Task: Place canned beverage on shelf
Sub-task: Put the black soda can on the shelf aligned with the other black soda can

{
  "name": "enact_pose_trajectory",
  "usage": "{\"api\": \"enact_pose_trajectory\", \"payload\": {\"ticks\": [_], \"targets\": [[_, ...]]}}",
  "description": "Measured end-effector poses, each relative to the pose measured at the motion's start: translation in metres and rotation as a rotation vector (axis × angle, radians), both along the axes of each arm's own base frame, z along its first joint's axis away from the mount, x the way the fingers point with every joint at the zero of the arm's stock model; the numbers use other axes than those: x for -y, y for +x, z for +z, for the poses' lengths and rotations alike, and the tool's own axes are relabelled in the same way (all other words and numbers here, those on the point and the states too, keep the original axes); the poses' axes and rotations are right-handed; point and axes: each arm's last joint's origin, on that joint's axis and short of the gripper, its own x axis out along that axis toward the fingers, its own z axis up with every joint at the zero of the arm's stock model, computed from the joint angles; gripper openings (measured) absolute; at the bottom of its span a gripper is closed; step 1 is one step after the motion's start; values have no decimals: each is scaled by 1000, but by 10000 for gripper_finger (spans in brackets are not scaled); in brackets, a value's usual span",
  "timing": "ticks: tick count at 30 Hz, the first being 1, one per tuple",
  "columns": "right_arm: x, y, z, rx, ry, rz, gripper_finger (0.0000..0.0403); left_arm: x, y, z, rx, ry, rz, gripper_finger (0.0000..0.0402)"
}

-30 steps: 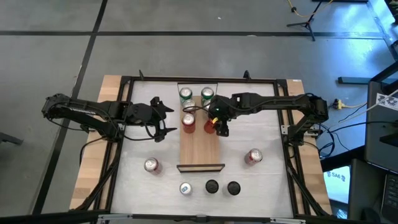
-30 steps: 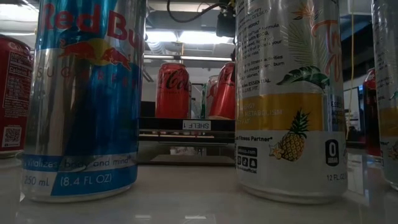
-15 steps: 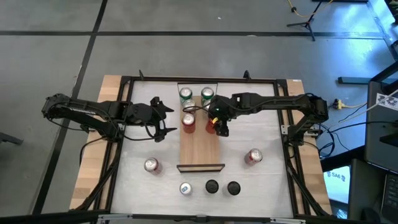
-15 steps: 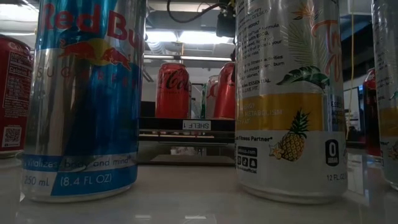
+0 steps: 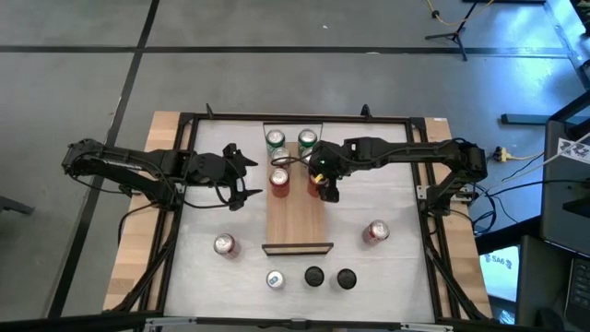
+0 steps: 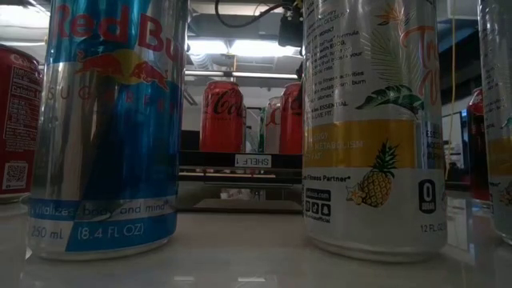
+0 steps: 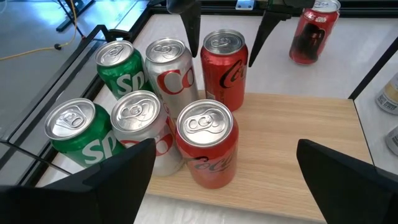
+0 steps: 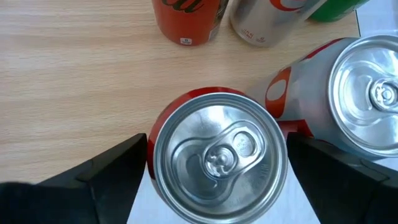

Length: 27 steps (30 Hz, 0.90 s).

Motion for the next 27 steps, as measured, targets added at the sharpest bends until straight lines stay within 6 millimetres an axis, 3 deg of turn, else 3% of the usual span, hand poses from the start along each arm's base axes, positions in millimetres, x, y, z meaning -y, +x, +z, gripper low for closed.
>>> {"api": "enact_pose_trajectory", "payload": {"ticks": [16, 27], "targets": [[0, 0, 0, -1, 0, 0, 379, 0, 0, 0, 0, 0, 0, 378], [0, 0, 37, 15, -2, 1, 379, 0, 0, 0, 0, 0, 0, 378]]}}
